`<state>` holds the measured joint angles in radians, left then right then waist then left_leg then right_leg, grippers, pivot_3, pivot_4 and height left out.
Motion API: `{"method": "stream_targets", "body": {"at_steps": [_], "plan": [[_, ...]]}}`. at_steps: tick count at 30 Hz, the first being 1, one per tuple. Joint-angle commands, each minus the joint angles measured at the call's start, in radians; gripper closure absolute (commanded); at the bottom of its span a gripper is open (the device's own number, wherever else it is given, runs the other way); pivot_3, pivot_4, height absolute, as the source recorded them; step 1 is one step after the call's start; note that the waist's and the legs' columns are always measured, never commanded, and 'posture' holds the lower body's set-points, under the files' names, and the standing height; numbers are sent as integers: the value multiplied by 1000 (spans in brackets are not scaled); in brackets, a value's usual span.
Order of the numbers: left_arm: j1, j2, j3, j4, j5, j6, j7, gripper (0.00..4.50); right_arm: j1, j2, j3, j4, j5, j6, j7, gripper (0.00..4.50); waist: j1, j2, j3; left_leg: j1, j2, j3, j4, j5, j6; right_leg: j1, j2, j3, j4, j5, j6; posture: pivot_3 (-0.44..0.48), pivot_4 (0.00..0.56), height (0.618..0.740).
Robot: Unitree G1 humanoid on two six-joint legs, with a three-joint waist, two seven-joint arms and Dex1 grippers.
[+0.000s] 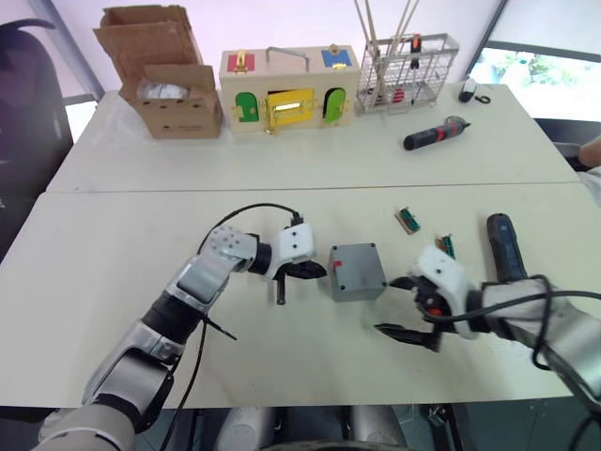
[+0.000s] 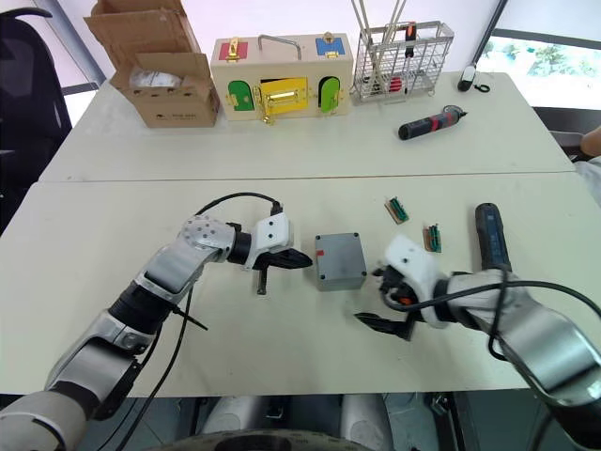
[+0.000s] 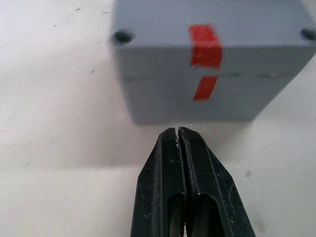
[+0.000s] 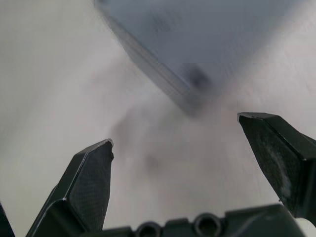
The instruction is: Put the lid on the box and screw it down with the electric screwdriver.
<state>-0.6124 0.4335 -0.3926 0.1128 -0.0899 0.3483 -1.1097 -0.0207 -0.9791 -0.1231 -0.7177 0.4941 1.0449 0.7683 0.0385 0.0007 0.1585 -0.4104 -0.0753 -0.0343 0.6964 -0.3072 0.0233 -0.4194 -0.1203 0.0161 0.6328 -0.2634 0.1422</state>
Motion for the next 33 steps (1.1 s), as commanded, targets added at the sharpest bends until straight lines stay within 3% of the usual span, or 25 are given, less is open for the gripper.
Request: {"method": "stream_targets", "body": {"at_steps": [1,4,8,10,12,20,23,27,33], "plan": [[-35,-9,154,-94,-160,77,-9,4500,14,123,-313,-109,119,73,-65,31,0,0,0,0,0,0,0,0,0,0,0,0,1,0,0,0,150,737],[-44,-33,271,-199,-327,216,16,4500,80,279,-453,-173,95,14,-179,31,4,-1,-1,0,1,-2,0,0,0,0,0,-1,1,0,0,0,150,737],[-25,-29,254,-288,-373,276,19,4500,33,419,-505,-105,178,9,-262,31,-4,0,-1,1,0,-1,0,0,0,0,0,1,2,0,0,0,150,737],[-24,-42,226,-303,-380,285,25,4500,-37,450,-483,-32,144,54,-363,31,-12,0,-1,3,-1,1,0,0,0,3,0,2,1,0,0,0,150,737],[-30,-58,195,-308,-369,282,38,4500,-64,472,-476,-3,175,43,-371,31,-13,0,-1,4,-1,1,1,0,0,4,0,2,2,0,0,0,150,737],[-14,-76,101,-307,-292,189,67,4500,-32,515,-309,154,-39,-173,-493,31,-15,0,-2,3,-1,0,-4,0,-1,0,1,2,2,0,0,0,150,737],[-6,-66,86,-319,-281,181,73,4500,-24,513,-261,215,-93,-261,-491,732,-26,0,-2,3,-1,1,-4,1,-1,0,1,2,2,0,0,0,150,737],[3,-71,88,-337,-295,195,83,4500,-8,528,-233,279,-127,-368,-472,2012,-27,0,-2,3,0,1,-4,1,-1,0,1,2,2,0,0,0,150,737],[4,-74,85,-334,-294,197,91,4500,-13,534,-183,386,-187,-472,-475,2012,-27,0,-2,3,0,1,-4,1,-1,0,1,2,2,0,0,0,150,737]]}}
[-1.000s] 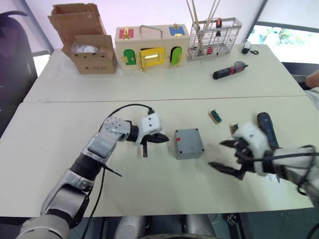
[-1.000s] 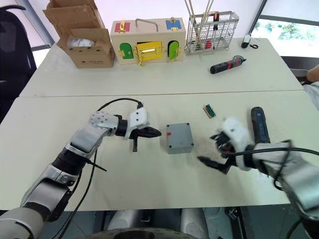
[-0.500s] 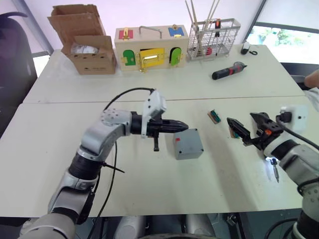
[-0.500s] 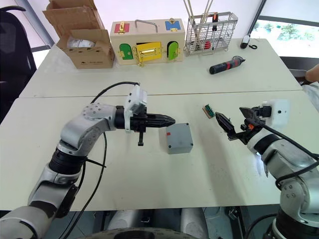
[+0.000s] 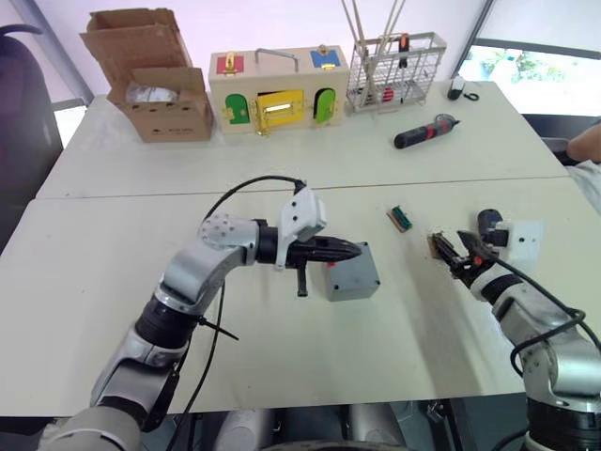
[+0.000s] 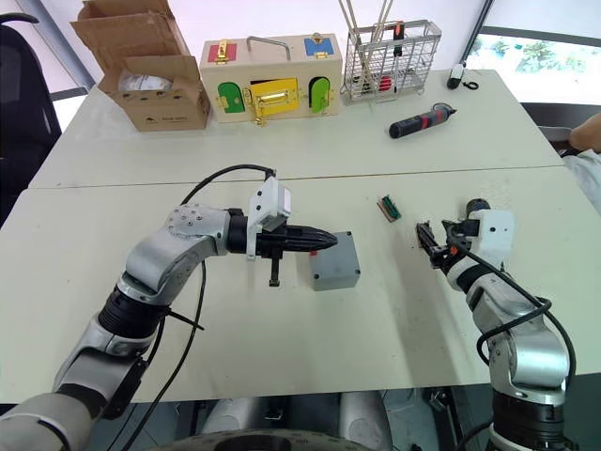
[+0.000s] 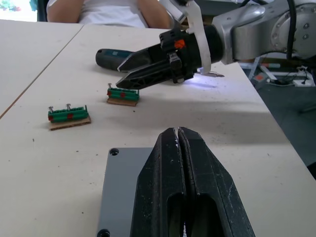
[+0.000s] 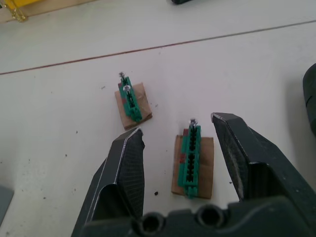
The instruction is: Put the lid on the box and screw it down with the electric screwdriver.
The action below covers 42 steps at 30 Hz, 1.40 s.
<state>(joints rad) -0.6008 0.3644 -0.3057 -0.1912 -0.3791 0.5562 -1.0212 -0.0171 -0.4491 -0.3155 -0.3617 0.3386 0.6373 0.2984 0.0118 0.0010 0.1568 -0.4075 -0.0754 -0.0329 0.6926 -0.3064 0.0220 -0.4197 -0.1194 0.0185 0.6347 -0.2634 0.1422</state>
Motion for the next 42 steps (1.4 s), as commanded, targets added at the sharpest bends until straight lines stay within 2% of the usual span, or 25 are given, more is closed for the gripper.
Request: {"method": "stream_targets", "body": {"at_steps": [1,9,13,20,23,24,26,34,42], "plan": [[-9,-5,-4,-28,-2,-13,4,4500,-24,6,12,53,-43,-86,-10,2012,0,0,0,0,0,0,0,0,0,0,0,0,0,0,0,0,150,737],[3,0,-5,-42,2,-10,20,4500,-47,10,26,138,-71,-172,-11,2012,0,0,0,0,0,0,0,0,0,0,0,0,0,0,0,0,150,737],[14,15,-38,-43,47,-47,25,4500,-66,16,35,160,-71,-187,-14,2012,0,0,0,0,0,0,0,0,0,0,0,0,0,0,0,0,150,737],[10,4,-38,-36,55,-55,35,4500,-91,15,43,188,-81,-190,-12,2012,0,0,0,0,0,0,0,0,0,0,0,0,0,0,0,0,150,737],[8,2,-36,-32,55,-57,35,4500,-100,11,49,203,-97,-193,-19,2812,0,0,0,0,0,0,0,0,0,0,0,0,0,0,0,0,150,737],[8,1,-36,-34,54,-56,37,4500,-100,10,50,206,-99,-196,-20,3233,0,0,0,0,0,0,0,0,0,0,0,0,0,0,0,0,150,737],[9,-1,-36,-36,53,-54,39,4500,-101,10,50,211,-103,-201,-20,4346,0,0,0,0,0,0,0,0,0,0,0,0,0,0,0,0,150,737],[11,0,-35,-41,48,-48,42,4500,-90,14,47,197,-100,-203,-19,4435,0,0,0,0,0,0,0,0,0,0,0,0,0,0,0,0,150,737],[8,-3,-40,-29,51,-59,34,4500,-79,15,13,109,-67,-171,-31,4435,0,0,0,0,0,0,0,0,0,0,0,0,0,0,0,0,150,737]]}}
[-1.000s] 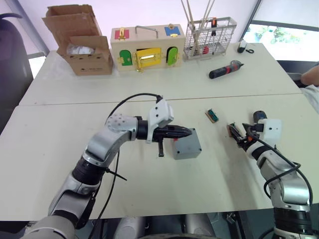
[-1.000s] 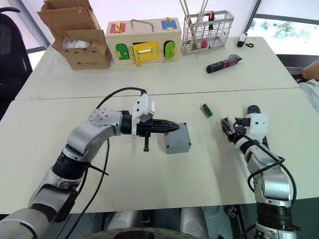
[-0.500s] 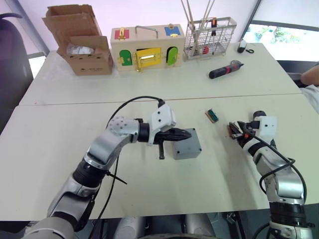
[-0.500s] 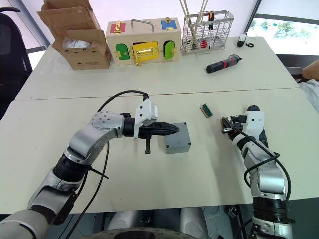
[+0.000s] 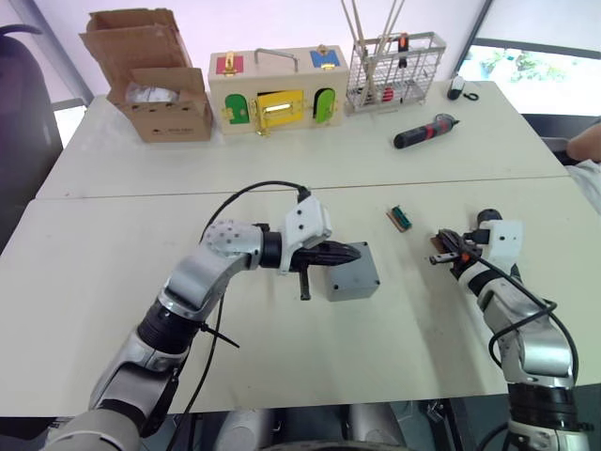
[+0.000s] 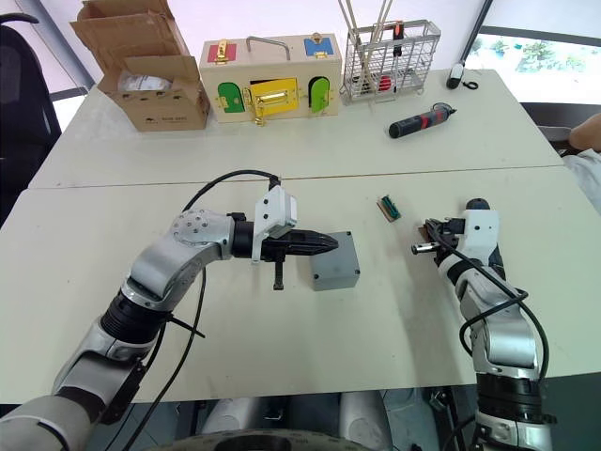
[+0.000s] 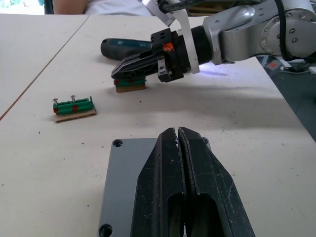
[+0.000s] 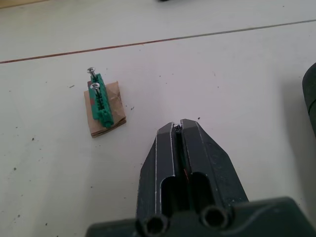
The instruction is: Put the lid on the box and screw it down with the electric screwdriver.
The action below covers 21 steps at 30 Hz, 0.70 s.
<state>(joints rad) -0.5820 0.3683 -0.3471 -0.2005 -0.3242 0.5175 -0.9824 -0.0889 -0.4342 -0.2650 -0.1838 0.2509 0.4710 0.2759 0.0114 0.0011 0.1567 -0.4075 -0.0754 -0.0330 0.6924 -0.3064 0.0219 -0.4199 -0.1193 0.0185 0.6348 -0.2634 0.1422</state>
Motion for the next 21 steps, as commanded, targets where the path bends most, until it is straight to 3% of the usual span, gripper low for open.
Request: {"method": "stream_targets", "body": {"at_steps": [1,8,11,15,21], "plan": [[-13,-9,1,-16,-3,-23,-5,4500,-12,1,-46,-79,30,-2,-9,4435,1,0,0,0,0,0,0,0,0,0,0,0,0,0,0,0,150,737],[-19,-20,3,-4,1,-33,-6,4500,-12,-16,-79,-148,75,25,5,4435,0,0,0,0,0,0,0,0,0,0,0,0,0,0,0,0,150,737],[-36,-7,45,7,-13,-19,0,4500,-38,-54,-75,-262,150,85,59,4435,0,0,0,0,0,0,0,0,0,0,0,0,0,0,0,0,150,737],[-53,55,80,82,36,-44,20,4500,-57,-110,-1,-389,254,195,148,4435,-4,0,0,0,1,0,0,0,0,0,0,0,0,0,0,0,150,737],[-5,134,98,87,27,-57,-27,4500,-79,-105,119,-430,309,260,191,4435,0,0,0,0,1,0,-1,0,0,-1,0,0,0,0,0,0,150,737]]}}
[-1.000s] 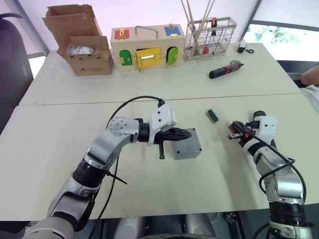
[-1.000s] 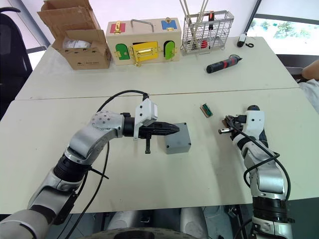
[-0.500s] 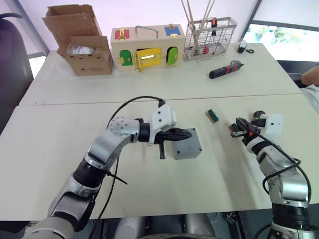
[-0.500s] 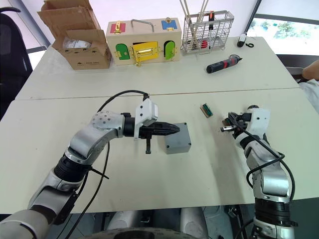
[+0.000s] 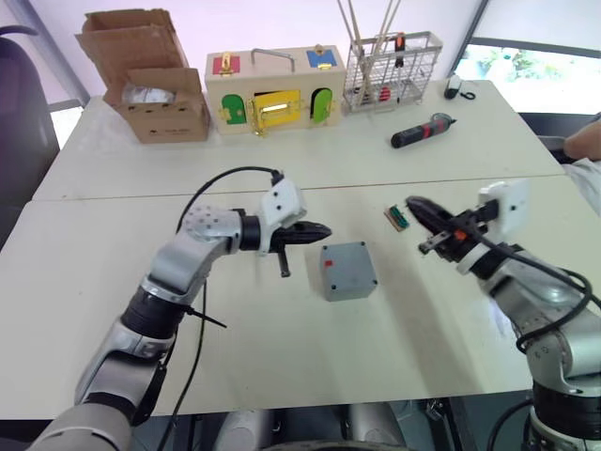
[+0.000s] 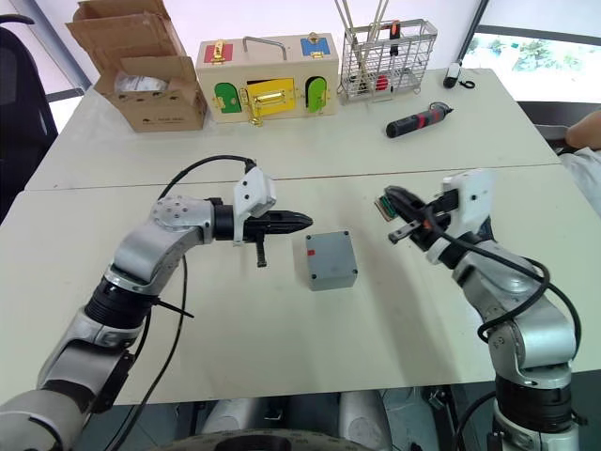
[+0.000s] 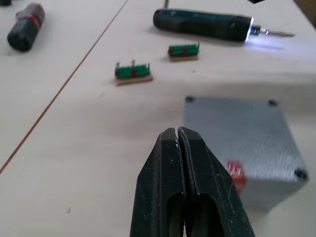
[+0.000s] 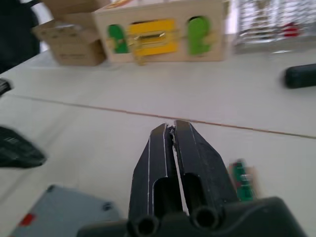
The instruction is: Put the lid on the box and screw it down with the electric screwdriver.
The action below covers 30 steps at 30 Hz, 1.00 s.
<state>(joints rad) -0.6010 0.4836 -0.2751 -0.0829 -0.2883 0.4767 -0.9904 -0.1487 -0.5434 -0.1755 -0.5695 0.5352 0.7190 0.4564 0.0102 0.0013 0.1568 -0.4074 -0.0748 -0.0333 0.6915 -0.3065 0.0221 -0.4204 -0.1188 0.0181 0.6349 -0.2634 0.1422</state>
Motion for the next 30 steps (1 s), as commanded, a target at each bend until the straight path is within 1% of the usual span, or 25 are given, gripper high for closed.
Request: {"method": "stream_targets", "body": {"at_steps": [1,5,12,30], "plan": [[23,28,26,-40,-9,-15,-23,4500,-17,9,48,-44,22,13,11,4435,2,0,0,0,0,0,0,0,0,0,0,0,0,0,0,0,150,737],[40,38,30,-61,-12,-4,-21,4500,-7,22,87,-41,15,9,5,4435,3,0,0,0,-1,0,0,0,0,0,-1,0,0,0,0,0,150,737],[39,24,30,-72,-10,11,-2,4500,15,46,125,-37,-23,-10,-24,4435,1,0,0,0,-1,0,0,0,0,-1,-1,0,1,0,0,0,150,737],[26,11,17,-60,0,3,-16,4500,71,41,91,-37,-42,-29,-35,4435,1,0,0,0,-1,0,0,0,0,-1,0,0,1,0,0,0,150,737]]}}
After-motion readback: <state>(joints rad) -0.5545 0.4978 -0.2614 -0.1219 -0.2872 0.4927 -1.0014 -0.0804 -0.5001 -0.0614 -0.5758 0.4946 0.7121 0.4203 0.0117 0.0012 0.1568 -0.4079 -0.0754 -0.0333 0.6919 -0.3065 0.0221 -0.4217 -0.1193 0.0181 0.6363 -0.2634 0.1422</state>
